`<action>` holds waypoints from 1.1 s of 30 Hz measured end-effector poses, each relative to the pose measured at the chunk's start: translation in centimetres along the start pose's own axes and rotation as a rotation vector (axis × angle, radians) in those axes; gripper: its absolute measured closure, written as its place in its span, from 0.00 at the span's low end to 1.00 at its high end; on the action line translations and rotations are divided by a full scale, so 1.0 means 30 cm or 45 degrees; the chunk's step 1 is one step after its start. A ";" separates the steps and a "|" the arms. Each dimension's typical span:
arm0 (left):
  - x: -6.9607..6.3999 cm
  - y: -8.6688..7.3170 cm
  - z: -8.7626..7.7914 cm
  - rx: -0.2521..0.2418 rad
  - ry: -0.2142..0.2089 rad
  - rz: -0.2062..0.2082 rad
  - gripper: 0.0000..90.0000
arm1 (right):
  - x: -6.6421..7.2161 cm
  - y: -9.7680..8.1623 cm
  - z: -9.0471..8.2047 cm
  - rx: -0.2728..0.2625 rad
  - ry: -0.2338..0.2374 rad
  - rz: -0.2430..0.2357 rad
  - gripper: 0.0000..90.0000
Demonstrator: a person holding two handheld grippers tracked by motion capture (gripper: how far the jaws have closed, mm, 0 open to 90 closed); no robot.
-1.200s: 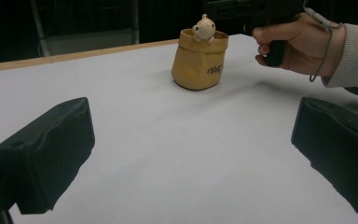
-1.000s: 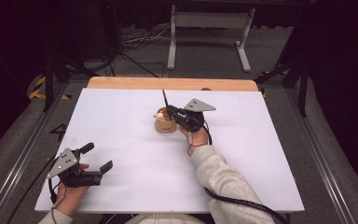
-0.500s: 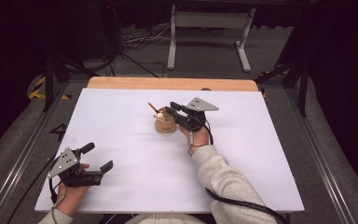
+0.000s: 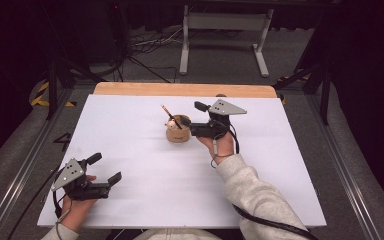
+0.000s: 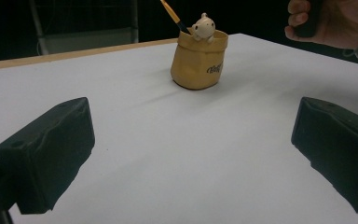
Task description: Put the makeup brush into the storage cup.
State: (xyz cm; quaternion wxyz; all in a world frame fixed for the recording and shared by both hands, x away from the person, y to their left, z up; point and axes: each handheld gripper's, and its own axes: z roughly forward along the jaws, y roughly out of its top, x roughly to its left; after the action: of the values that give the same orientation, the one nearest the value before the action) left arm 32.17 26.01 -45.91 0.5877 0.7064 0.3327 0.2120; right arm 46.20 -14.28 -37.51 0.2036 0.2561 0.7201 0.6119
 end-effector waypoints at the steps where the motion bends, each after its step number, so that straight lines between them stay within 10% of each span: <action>1: -0.002 -0.001 0.001 0.000 0.000 -0.002 0.00 | 0.000 0.000 0.000 0.000 0.000 0.000 0.20; 16: -0.009 -0.001 0.002 0.006 -0.012 0.003 0.00 | -0.015 0.035 -0.181 0.003 -0.016 -0.098 0.01; 33: -0.019 0.007 0.000 -0.015 -0.035 -0.002 0.00 | -0.027 -0.031 -0.375 -0.032 -0.057 -0.131 0.00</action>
State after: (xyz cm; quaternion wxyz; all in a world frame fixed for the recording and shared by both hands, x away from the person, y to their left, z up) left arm 31.82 25.60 -45.65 0.5964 0.7057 0.3238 0.2037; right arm 39.90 -23.64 -36.54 0.2541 0.2296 0.7200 0.6036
